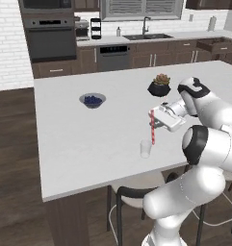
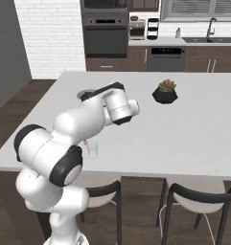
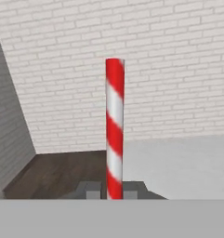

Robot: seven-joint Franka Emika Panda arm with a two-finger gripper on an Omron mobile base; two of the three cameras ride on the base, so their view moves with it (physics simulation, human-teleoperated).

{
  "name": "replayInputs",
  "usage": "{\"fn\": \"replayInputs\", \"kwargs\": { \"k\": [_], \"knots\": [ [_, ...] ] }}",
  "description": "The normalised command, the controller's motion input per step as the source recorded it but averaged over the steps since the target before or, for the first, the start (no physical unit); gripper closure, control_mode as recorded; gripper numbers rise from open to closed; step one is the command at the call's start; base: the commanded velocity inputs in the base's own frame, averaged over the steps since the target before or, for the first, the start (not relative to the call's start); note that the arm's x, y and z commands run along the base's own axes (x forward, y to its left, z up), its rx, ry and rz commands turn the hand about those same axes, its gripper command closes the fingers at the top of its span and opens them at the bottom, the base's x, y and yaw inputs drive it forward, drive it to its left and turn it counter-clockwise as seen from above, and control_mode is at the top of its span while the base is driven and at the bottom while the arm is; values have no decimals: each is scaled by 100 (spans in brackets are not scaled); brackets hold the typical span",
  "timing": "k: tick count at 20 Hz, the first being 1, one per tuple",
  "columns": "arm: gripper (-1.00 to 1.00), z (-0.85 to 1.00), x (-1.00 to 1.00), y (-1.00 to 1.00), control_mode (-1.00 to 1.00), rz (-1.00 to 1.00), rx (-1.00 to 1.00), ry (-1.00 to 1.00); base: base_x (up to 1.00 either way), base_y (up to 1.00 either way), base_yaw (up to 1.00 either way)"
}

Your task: Take a straw from the drawer in front and place it inside the glass cup on the dining counter.

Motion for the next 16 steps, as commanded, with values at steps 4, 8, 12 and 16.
{"fn": "replayInputs", "kwargs": {
  "k": [4,8,12,16],
  "knots": [
    [100,-7,24,-4,-100,-1,1,0,0,0,0],
    [100,-10,22,0,-100,-1,2,0,0,0,0],
    [100,-15,18,0,-100,-1,2,0,0,0,0],
    [100,-15,15,0,-100,-1,2,0,0,0,0]
  ]
}}
